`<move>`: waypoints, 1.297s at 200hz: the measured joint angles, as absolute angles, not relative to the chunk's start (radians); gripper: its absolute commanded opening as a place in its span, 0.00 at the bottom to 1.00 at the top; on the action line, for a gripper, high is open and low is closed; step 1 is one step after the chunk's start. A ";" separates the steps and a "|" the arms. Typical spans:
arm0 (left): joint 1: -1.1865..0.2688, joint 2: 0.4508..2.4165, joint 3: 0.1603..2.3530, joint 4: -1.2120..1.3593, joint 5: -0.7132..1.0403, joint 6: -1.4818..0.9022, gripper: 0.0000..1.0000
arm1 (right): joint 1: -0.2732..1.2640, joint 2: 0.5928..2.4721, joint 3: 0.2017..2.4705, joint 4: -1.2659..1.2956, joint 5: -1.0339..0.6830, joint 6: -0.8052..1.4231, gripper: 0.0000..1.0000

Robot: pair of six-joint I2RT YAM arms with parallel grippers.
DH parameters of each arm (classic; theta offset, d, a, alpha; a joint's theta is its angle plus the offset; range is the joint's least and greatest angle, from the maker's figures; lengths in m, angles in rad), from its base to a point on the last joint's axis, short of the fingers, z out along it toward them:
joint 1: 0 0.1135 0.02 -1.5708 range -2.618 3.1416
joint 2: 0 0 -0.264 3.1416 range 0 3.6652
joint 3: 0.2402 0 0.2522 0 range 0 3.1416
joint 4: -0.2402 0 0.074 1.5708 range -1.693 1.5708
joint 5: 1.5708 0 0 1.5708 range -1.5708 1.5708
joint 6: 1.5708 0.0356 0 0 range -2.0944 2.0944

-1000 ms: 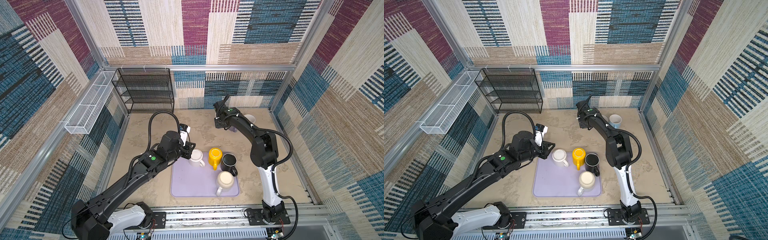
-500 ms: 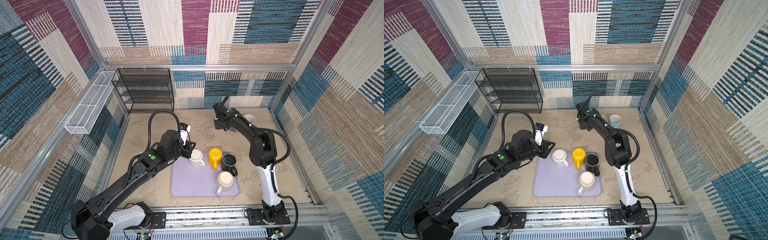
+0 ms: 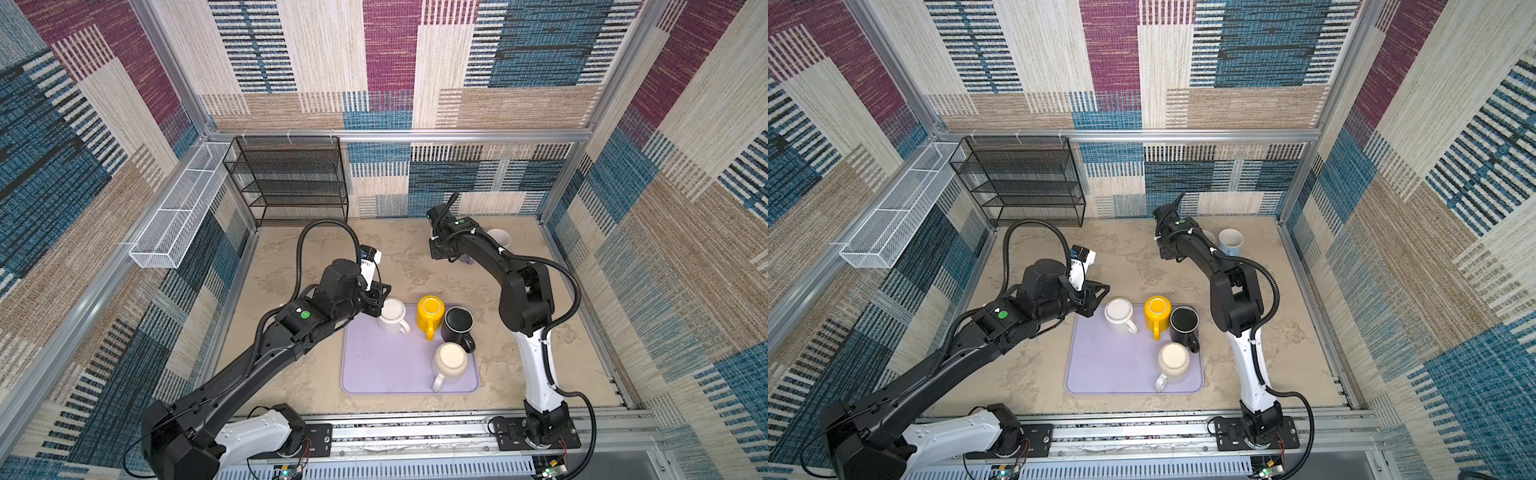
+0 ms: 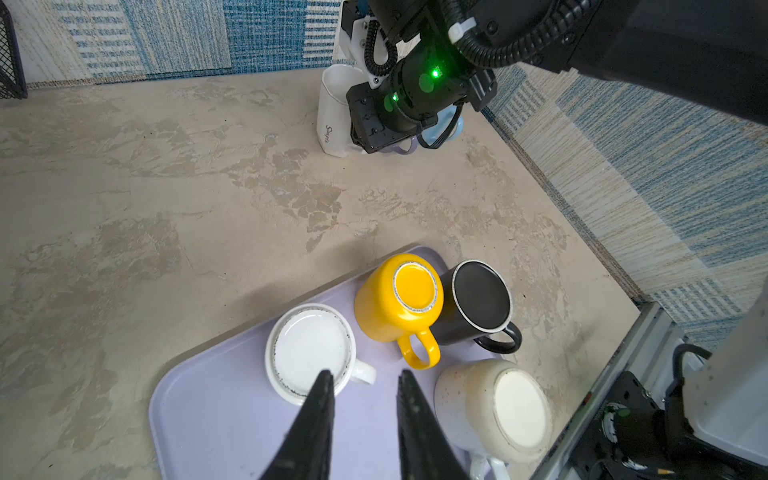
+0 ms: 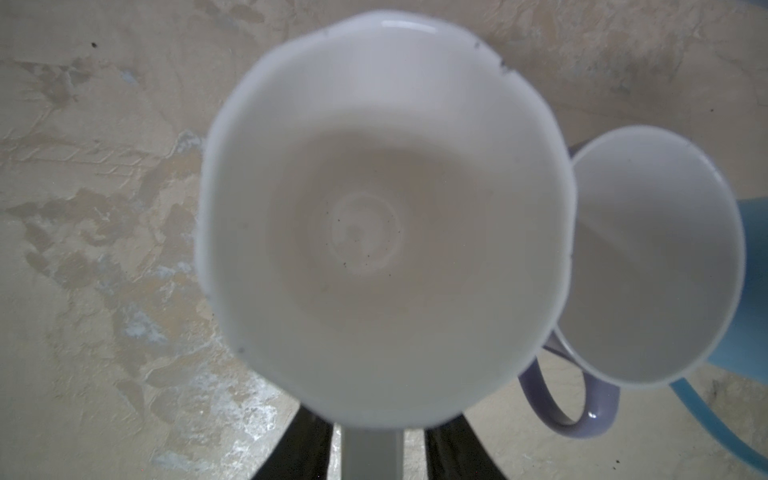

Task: Turn the mug right side up
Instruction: 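Lower the white mug onto the table and open the right gripper, then move the left gripper over the upside-down yellow mug while the right gripper rises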

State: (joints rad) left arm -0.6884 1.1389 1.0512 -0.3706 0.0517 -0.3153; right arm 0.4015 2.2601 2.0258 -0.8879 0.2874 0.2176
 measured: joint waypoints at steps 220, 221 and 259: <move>-0.712 1.116 0.912 -0.398 -0.046 -0.384 0.33 | 0.400 1.647 1.357 -0.493 -0.020 0.214 0.59; -0.713 1.117 0.911 -0.399 -0.046 -0.384 0.33 | 0.400 1.646 1.355 -0.492 -0.020 0.215 0.59; -0.758 1.161 0.904 -0.406 -0.048 -0.406 0.33 | 0.400 1.592 1.246 -0.420 -0.046 0.245 0.59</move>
State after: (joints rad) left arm -0.7582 1.1614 0.9039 -0.4061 -0.0483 -0.4061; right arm 0.3996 1.5925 1.2457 -0.4202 -0.0460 0.2451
